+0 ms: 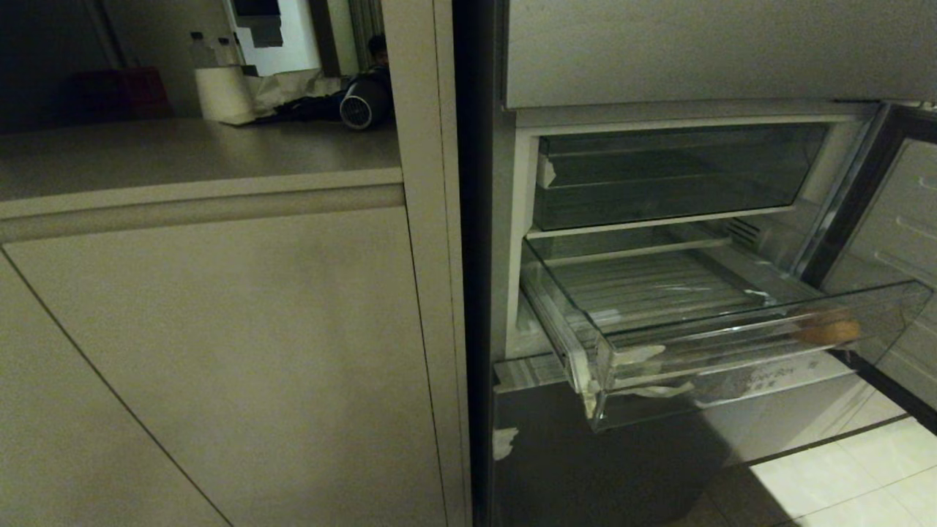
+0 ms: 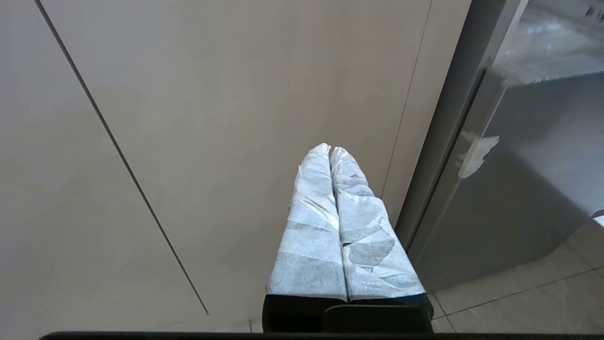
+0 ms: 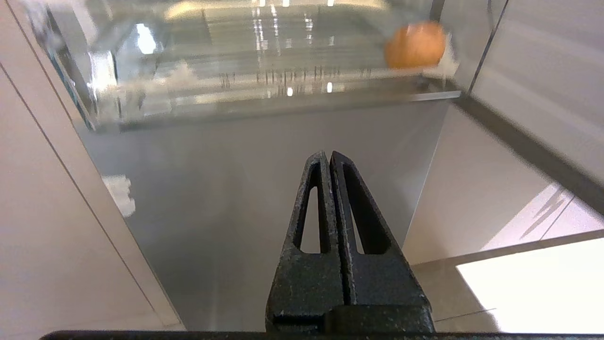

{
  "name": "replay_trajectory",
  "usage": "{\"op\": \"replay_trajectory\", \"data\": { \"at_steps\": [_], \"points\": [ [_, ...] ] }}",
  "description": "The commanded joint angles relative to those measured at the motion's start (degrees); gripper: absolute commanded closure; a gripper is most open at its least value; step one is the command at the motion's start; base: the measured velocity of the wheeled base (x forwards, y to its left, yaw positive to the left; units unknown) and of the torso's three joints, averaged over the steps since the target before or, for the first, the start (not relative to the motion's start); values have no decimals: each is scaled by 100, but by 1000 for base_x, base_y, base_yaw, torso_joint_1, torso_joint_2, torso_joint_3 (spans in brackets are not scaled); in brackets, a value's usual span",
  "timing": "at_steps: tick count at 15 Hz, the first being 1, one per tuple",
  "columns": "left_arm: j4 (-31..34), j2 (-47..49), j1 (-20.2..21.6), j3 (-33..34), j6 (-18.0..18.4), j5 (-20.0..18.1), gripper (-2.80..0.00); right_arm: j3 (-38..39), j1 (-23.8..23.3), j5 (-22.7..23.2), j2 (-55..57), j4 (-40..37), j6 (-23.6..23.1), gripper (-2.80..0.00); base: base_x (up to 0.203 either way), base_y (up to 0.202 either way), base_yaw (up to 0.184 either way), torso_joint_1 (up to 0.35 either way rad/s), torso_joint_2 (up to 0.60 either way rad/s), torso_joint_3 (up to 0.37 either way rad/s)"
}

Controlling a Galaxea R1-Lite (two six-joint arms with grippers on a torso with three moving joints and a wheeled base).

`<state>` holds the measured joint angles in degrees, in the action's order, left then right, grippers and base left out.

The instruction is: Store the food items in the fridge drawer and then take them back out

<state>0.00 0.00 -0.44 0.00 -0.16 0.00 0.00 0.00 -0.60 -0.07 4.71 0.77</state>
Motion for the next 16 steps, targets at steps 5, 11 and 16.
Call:
{"op": "replay_trajectory", "data": {
  "at_steps": [5,11,16],
  "points": [
    [0,0,0,0,-2,0,0,176,0,-2,-1,4,11,0,0,0,0,230,-543,-313],
    [0,0,-2,0,-2,0,0,176,0,-2,-1,4,20,0,0,0,0,232,-528,-295],
    [0,0,0,0,-2,0,0,176,0,-2,-1,4,20,0,0,0,0,166,-352,-197]
  ]
}}
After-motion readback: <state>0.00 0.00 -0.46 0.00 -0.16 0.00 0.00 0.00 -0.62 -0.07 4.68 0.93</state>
